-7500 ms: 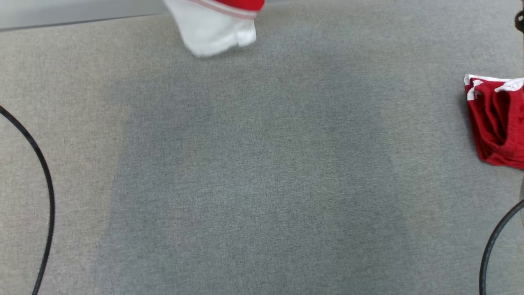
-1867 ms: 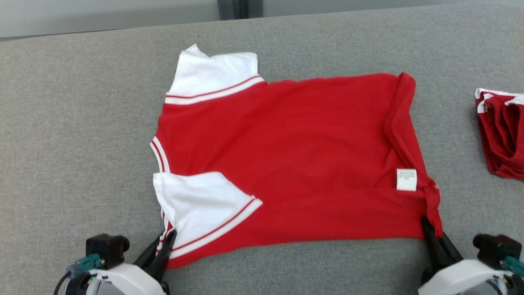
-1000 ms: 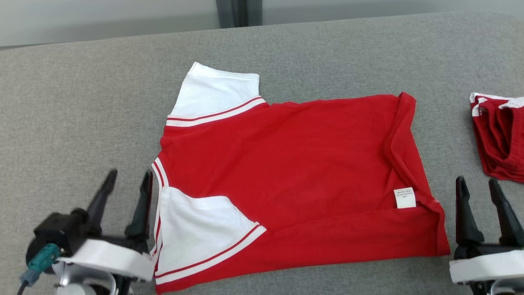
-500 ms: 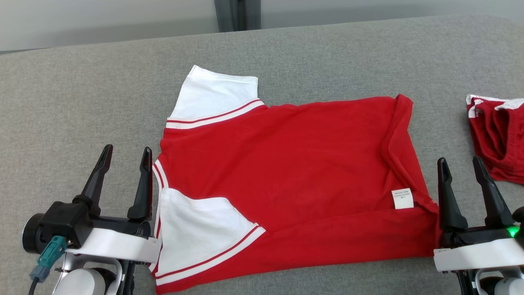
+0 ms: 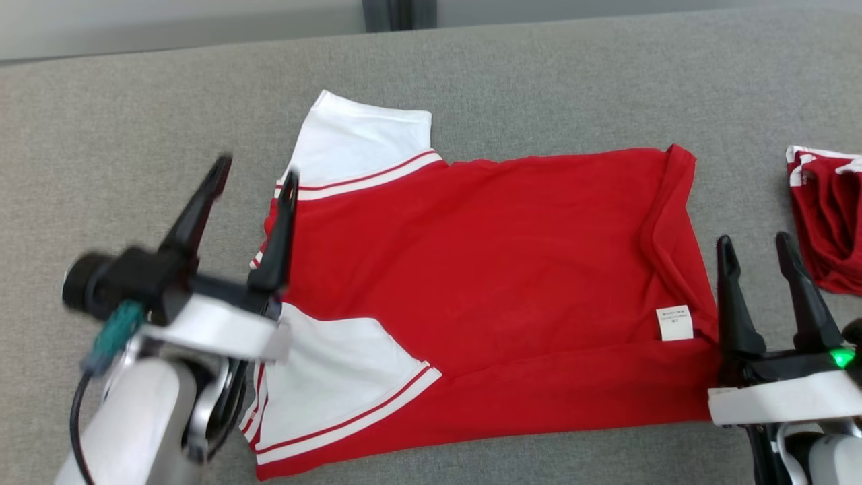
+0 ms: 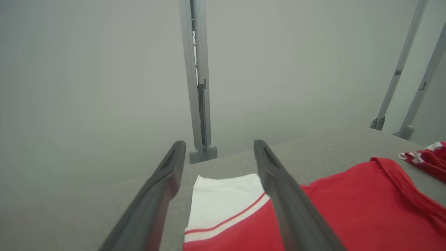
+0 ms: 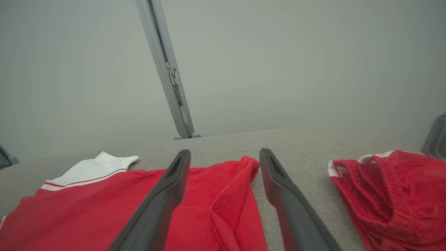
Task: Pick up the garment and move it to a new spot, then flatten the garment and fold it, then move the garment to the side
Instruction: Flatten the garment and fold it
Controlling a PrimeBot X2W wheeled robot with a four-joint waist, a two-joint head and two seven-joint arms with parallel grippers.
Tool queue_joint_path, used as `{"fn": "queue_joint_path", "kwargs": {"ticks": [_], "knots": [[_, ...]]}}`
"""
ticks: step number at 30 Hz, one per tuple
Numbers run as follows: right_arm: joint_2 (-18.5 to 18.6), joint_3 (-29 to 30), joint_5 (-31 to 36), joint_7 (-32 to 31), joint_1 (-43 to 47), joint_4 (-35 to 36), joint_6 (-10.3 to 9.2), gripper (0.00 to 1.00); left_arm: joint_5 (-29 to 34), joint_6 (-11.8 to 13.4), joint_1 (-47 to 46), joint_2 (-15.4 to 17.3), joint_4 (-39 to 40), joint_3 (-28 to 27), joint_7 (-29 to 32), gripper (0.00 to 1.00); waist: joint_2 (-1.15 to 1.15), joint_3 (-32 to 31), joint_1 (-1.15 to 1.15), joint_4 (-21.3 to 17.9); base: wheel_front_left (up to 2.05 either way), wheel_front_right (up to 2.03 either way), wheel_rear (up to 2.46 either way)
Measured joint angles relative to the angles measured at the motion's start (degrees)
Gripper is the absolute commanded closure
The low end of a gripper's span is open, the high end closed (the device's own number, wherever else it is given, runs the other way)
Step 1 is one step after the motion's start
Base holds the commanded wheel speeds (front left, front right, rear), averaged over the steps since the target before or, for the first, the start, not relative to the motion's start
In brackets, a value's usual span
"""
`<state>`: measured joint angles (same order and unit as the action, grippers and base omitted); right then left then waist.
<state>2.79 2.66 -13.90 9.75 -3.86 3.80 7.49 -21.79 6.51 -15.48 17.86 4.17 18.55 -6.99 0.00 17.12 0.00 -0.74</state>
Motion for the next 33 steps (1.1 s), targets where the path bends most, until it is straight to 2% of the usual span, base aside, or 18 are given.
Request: {"fn": "queue_joint_path", "kwargs": {"ticks": [4, 6, 11, 13, 16, 22, 29, 31, 32, 33], "knots": [[-0.07, -1.83, -0.35, -0.11, -2.08, -0.55, 0.0, 0.0, 0.43, -3.98, -10.4, -0.33, -3.58, 2.3, 3.45, 0.0, 0.0, 1.77, 0.0, -0.64, 0.0, 0.0, 0.0], [-0.03, -2.93, -0.63, 0.09, -3.05, -1.0, 0.0, 0.0, -0.74, -6.3, -16.09, -0.42, -7.32, 2.99, 7.13, 0.0, 0.0, 2.69, 0.0, -1.39, 0.0, 0.0, 0.0], [-0.08, -5.48, -2.99, 2.08, -5.8, -3.79, 0.0, 0.0, -3.96, -11.14, -27.58, 0.75, -19.9, 3.05, 13.32, 0.0, 0.0, 4.77, 0.0, -4.69, 0.0, 0.0, 0.0], [-0.01, -6.87, -4.47, 3.37, -6.66, -5.97, 0.0, 0.0, -5.86, -12.76, -32.11, 1.41, -28.2, 4.11, 16.28, 0.0, 0.0, 6.04, 0.0, -6.86, 0.0, 0.0, 0.0], [0.0, -7.95, -5.95, 4.28, -7.73, -7.64, 0.0, 0.0, -6.72, -13.54, -36.37, 2.58, -35.83, 5.69, 17.52, 0.0, 0.0, 7.84, 0.0, -8.57, 0.0, 0.0, 0.0], [-0.03, -8.99, -7.03, 5.01, -8.96, -9.84, 0.0, 0.0, -6.99, -13.89, -42.32, 4.03, -48.43, 8.84, 16.06, 0.0, 0.0, 11.68, 0.0, -11.05, 0.0, 0.0, 0.0], [-0.03, -8.78, -7.2, 5.17, -9.75, -10.21, 0.0, 0.0, -11.12, -13.93, -45.57, 4.17, -56.83, 12.77, 14.86, 0.01, 0.0, 13.94, 0.0, -12.42, 0.0, 0.0, 0.0], [-0.03, -8.56, -7.11, 5.17, -9.75, -10.15, 0.0, 0.0, -12.32, -13.94, -46.01, 4.13, -57.77, 14.12, 14.35, 0.22, 0.0, 13.98, 0.0, -12.34, 0.0, 0.0, 0.0], [-0.03, -8.49, -7.02, 5.17, -9.79, -10.11, 0.0, 0.0, -13.05, -13.94, -46.14, 4.13, -58.06, 14.93, 14.17, 0.51, 0.0, 13.96, 0.0, -12.28, 0.0, 0.0, 0.0], [-0.04, -8.42, -7.02, 5.17, -9.81, -10.1, 0.0, 0.0, -13.89, -13.94, -46.14, 4.04, -58.22, 15.7, 14.01, 1.0, 0.0, 13.88, 0.0, -12.2, 0.0, 0.0, 0.0]]}}
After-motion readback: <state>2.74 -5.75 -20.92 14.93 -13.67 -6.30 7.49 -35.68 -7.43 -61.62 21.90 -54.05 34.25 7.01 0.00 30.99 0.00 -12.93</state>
